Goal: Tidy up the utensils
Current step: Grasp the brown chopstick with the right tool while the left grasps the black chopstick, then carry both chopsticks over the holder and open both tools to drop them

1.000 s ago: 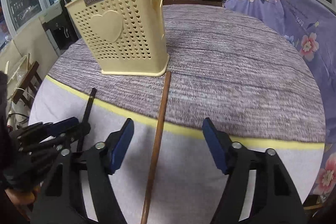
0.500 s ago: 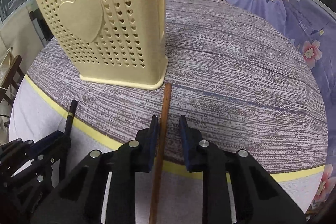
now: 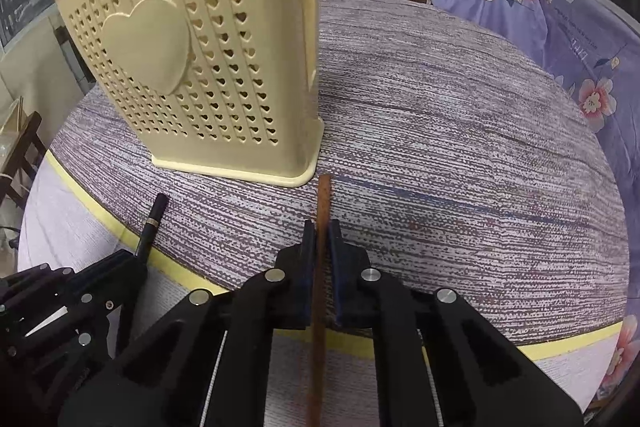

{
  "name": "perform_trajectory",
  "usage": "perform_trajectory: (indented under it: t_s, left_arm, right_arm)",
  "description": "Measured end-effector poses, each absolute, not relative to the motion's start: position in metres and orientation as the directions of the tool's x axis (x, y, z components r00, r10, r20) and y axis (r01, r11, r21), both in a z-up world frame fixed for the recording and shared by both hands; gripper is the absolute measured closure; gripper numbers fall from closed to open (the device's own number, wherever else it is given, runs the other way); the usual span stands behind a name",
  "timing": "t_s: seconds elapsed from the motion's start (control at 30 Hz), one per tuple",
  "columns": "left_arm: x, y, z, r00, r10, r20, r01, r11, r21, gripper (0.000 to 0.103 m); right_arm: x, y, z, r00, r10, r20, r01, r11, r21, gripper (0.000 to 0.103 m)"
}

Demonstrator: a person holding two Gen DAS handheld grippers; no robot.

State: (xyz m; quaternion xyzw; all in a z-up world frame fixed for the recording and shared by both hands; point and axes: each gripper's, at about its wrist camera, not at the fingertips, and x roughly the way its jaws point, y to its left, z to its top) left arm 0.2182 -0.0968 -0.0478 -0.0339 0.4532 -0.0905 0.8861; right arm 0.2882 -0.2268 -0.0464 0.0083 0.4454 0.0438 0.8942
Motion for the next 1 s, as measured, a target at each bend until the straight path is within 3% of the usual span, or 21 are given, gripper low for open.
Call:
perform_trajectory:
  t_s: [0.23,0.53,0.77,1.0]
  left_arm:
    - [0.215,-0.089,-0.04,0.59,-0.224,-0.776,0.133,0.975,-0.18,0.095]
    - [0.181,-0.057,0.027,0.701,-0.313,-0.641,0.177,0.947,-0.269,0.095]
    - [0.157,-0.038,0.078,0.791,-0.315,-0.524,0.203,0.944,-0.261,0.095]
    - [0.158,-0.036,0.087,0.801,-0.32,-0.506,0.22,0.943,-0.249,0.095]
  right_arm:
    - [0.272,-0.247,-0.031,0.648,0.112,-0.753,-0.042,0.993,0.11,0.095]
    - [0.214,-0.264,0.033,0.751,0.225,-0.621,-0.086,0.966,0.245,0.095]
    - [0.176,-0.274,0.093,0.834,0.261,-0.486,-0.156,0.956,0.247,0.095]
    - [0.161,-0.271,0.112,0.859,0.256,-0.444,-0.172,0.96,0.22,0.095]
